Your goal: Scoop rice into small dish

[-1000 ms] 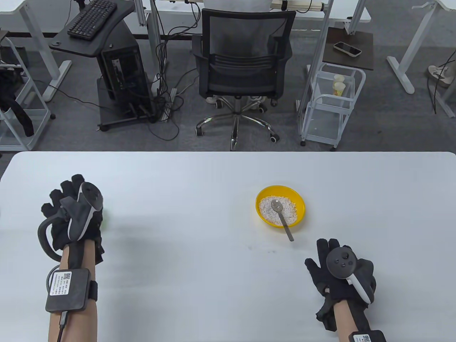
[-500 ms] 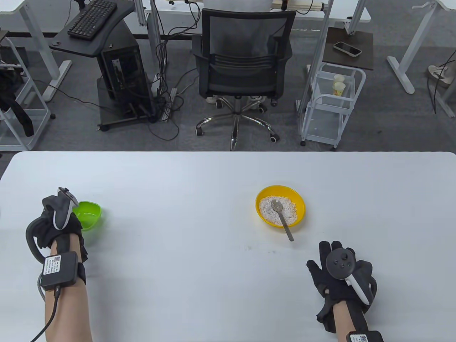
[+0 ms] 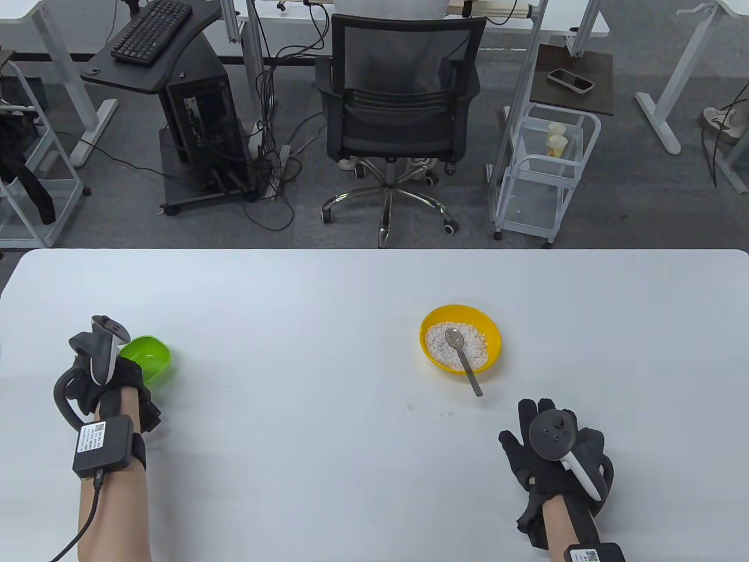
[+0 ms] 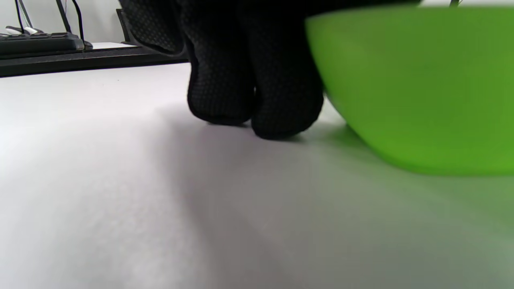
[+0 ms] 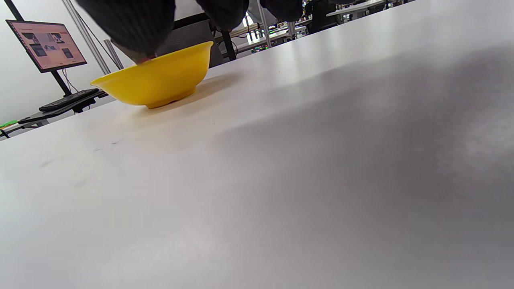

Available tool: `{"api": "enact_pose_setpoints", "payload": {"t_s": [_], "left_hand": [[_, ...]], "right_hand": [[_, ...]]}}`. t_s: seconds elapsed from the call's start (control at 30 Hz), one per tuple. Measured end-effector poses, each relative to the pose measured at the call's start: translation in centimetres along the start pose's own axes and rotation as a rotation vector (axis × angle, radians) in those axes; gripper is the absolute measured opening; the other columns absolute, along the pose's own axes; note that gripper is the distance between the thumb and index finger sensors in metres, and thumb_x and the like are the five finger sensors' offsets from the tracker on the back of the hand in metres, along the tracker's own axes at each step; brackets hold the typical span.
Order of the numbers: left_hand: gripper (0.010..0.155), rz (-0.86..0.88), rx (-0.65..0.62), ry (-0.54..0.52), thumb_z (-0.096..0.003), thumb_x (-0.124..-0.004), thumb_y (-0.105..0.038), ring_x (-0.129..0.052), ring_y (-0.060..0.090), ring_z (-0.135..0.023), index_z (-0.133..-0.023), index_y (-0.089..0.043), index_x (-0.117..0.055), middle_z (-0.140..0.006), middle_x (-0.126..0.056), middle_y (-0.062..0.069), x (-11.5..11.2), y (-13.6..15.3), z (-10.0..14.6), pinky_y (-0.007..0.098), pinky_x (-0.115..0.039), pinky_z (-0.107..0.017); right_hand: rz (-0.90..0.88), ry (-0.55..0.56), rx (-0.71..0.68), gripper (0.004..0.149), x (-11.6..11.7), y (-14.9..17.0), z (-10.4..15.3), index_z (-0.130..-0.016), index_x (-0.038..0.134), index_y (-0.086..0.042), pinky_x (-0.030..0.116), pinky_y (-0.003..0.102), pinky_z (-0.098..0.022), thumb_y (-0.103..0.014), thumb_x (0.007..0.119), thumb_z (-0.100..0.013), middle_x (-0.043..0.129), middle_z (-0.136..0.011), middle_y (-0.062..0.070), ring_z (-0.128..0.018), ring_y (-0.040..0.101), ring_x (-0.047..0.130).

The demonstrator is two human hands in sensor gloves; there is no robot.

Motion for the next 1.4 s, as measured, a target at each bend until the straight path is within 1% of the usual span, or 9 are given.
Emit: {"api": "enact_pose_setpoints", "payload": {"t_s": [0.13, 0.27, 0.47, 0.57, 0.67, 0.8, 0.9, 1.03, 1.4], "left_hand": [[0.046, 0.01, -0.075, -0.039, -0.0515, -0.073, -0.038, -0.106, 0.011, -0.064, -0.096, -0.023, -0.074, -0.056, -0.11, -0.011, 0.9, -1.3, 1.4, 0.048, -0.067, -0.077], [0.046, 0.126, -0.314, -0.033, -0.0514, -0.073, -0.038, -0.104, 0.013, -0.063, -0.096, -0.024, -0.074, -0.057, -0.109, -0.01, 2.2, -5.2, 5.7, 0.048, -0.068, -0.076], [0.046, 0.133, -0.619, -0.038, -0.0515, -0.073, -0.038, -0.104, 0.013, -0.063, -0.096, -0.024, -0.074, -0.057, -0.109, -0.01, 3.6, -11.8, 15.5, 0.048, -0.068, -0.075], [0.047, 0.105, -0.774, -0.032, -0.0515, -0.073, -0.038, -0.104, 0.013, -0.064, -0.096, -0.024, -0.073, -0.057, -0.109, -0.011, 3.6, -14.8, 21.6, 0.048, -0.068, -0.075], [0.047, 0.032, -0.899, -0.005, -0.0517, -0.073, -0.038, -0.104, 0.012, -0.064, -0.096, -0.025, -0.073, -0.057, -0.109, -0.011, 2.4, -17.1, 26.8, 0.048, -0.068, -0.075], [0.047, -0.048, -0.987, 0.015, -0.0516, -0.073, -0.038, -0.104, 0.013, -0.064, -0.096, -0.024, -0.073, -0.057, -0.109, -0.011, -0.1, -19.4, 31.3, 0.048, -0.068, -0.075], [0.047, -0.118, -1.017, 0.003, -0.0515, -0.073, -0.038, -0.104, 0.012, -0.063, -0.096, -0.025, -0.073, -0.057, -0.109, -0.011, -2.0, -20.8, 33.5, 0.048, -0.069, -0.075], [0.047, -0.179, -1.047, 0.004, -0.0515, -0.073, -0.038, -0.105, 0.012, -0.064, -0.096, -0.025, -0.073, -0.057, -0.109, -0.011, -4.1, -21.8, 35.2, 0.048, -0.069, -0.075], [0.047, -0.206, -1.035, 0.02, -0.0512, -0.073, -0.038, -0.106, 0.013, -0.064, -0.097, -0.025, -0.073, -0.058, -0.11, -0.011, -6.3, -22.4, 35.6, 0.048, -0.069, -0.075]], "right_hand": [[-0.005, 0.0, 0.006, 0.07, -0.1, 0.0, 0.1, -0.115, 0.036, -0.016, 0.014, 0.081, -0.059, -0.047, 0.064, -0.059, 0.028, -0.121, 0.022, -0.105, 0.059, 0.021], [-0.004, 0.007, 0.001, 0.07, -0.1, 0.0, 0.1, -0.115, 0.037, -0.015, 0.014, 0.081, -0.059, -0.047, 0.064, -0.059, 0.028, -0.121, 0.023, -0.105, 0.059, 0.021], [0.002, 0.004, 0.0, 0.07, -0.1, -0.1, 0.0, -0.115, 0.037, -0.015, 0.014, 0.081, -0.059, -0.047, 0.064, -0.059, 0.028, -0.121, 0.023, -0.105, 0.059, 0.021], [0.01, 0.007, -0.002, 0.07, -0.1, -0.2, 0.1, -0.115, 0.037, -0.015, 0.014, 0.081, -0.059, -0.047, 0.064, -0.059, 0.028, -0.121, 0.023, -0.105, 0.059, 0.021], [0.012, 0.007, -0.009, 0.071, -0.1, -0.3, 0.1, -0.115, 0.037, -0.015, 0.015, 0.082, -0.059, -0.047, 0.064, -0.059, 0.028, -0.121, 0.023, -0.105, 0.059, 0.021], [0.024, 0.001, -0.011, 0.071, 0.0, -0.4, 0.2, -0.115, 0.037, -0.015, 0.015, 0.082, -0.059, -0.047, 0.065, -0.059, 0.028, -0.121, 0.024, -0.104, 0.06, 0.021], [0.028, 0.001, -0.016, 0.071, 0.0, -0.5, 0.2, -0.115, 0.036, -0.015, 0.015, 0.082, -0.059, -0.047, 0.065, -0.059, 0.028, -0.121, 0.024, -0.104, 0.06, 0.021], [0.035, -0.001, -0.022, 0.071, 0.1, -0.6, 0.2, -0.115, 0.036, -0.015, 0.015, 0.082, -0.059, -0.047, 0.064, -0.059, 0.028, -0.121, 0.024, -0.104, 0.06, 0.021], [0.036, -0.003, -0.031, 0.071, 0.2, -0.8, 0.2, -0.115, 0.036, -0.016, 0.015, 0.082, -0.059, -0.047, 0.064, -0.059, 0.028, -0.121, 0.024, -0.104, 0.059, 0.021]]}}
Point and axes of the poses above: the tracker on the back of each hand, its own y axis roughly to the little-finger side, its own z axis roughly from the fingertips to the wrist, x = y × z, the point moved 3 cm from there along -z, roughly from the wrist to the fingertips
